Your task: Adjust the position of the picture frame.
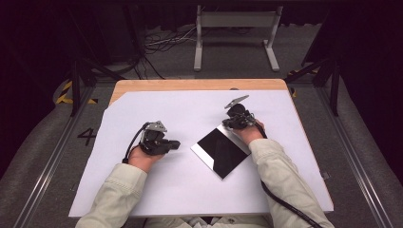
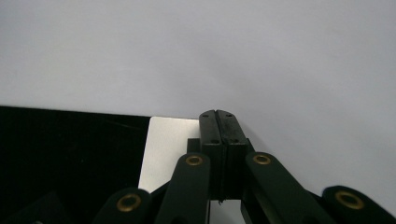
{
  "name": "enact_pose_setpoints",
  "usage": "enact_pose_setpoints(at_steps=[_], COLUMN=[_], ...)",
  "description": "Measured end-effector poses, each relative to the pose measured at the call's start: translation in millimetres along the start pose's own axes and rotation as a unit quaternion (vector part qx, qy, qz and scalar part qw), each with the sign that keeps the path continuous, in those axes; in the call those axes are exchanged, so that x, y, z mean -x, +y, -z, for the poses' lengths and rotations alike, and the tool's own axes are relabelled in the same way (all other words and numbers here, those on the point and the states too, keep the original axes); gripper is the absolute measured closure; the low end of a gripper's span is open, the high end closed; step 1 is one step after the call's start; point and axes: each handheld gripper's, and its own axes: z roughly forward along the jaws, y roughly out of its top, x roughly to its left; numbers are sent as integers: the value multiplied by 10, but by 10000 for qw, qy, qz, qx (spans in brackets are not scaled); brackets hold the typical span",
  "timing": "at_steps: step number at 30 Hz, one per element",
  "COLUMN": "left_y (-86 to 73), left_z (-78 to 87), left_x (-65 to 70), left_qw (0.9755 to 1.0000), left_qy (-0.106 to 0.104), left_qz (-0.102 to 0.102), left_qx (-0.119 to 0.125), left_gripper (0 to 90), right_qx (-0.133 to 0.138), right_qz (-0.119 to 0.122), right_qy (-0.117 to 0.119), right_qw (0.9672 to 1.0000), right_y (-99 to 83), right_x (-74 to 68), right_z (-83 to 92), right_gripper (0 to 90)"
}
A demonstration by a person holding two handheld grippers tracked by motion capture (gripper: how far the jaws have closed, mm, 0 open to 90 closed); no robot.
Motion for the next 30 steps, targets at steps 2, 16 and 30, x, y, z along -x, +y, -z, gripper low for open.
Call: enact_pose_setpoints(at_steps=[2,16,30], left_y=[1,17,21], left_z=[-2,-16,-24], left_x=[-4,-5,-3], left_qw=[10000,10000,10000], left_qy=[0,-9,-40], left_qz=[-12,-12,-31], left_qx=[-1,-13,-37], left_gripper=[845,841,825], right_qx=[-8,410,618], right_qz=[143,334,817], right_qy=[109,215,900], right_qw=[9998,9984,9907], right_y=[45,73,-140], right_x=[-105,-344,-716], right_z=[-34,41,560], right_gripper=[900,900,900])
